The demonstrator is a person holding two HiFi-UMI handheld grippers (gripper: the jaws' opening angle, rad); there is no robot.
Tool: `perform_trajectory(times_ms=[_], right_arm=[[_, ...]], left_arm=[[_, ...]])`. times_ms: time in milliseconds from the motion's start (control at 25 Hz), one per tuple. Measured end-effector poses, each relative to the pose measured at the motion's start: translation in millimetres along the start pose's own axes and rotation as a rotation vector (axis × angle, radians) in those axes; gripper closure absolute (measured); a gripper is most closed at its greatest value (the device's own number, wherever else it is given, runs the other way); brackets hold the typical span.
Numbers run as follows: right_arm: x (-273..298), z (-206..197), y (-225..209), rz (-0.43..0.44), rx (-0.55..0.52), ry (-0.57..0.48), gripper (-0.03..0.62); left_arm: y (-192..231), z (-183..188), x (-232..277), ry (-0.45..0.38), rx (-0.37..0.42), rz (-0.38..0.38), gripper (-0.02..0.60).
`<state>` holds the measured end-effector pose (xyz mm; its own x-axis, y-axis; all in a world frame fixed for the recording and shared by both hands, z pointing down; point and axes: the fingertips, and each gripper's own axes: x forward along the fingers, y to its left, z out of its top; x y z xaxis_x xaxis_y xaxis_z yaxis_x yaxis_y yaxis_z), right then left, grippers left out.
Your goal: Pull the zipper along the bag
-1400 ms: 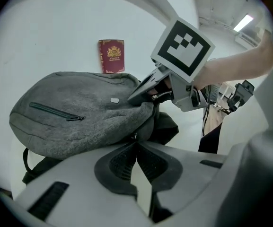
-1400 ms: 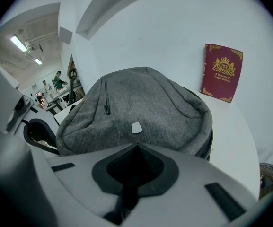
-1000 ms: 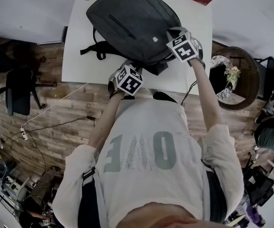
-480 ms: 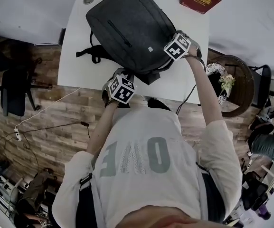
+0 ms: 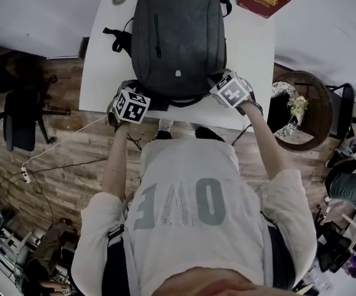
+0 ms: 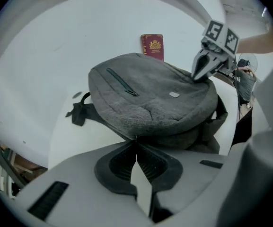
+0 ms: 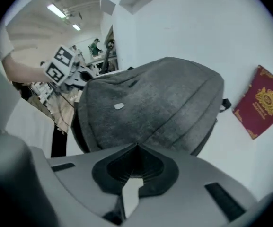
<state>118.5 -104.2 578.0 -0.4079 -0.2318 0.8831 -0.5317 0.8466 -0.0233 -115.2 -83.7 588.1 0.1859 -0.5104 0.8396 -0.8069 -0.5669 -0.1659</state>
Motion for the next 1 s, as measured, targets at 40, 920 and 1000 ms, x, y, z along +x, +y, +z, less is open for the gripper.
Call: perform_trajectory(times_ms=[40, 920, 1000], right_arm=[[-1, 3, 12, 0.037, 0.008, -0.011, 0.569], [75, 129, 92, 0.025, -0.433, -0.037, 0.569], [75, 129, 91, 0.023, -0.43, -0.041, 0.569]], left_arm=[[12, -1, 1, 0.003, 0.01, 0.013, 0.552], [105, -21, -10, 0.004, 0.226, 0.062, 0.554], [102, -22, -16, 0.021, 0.287, 0.054, 0.554]])
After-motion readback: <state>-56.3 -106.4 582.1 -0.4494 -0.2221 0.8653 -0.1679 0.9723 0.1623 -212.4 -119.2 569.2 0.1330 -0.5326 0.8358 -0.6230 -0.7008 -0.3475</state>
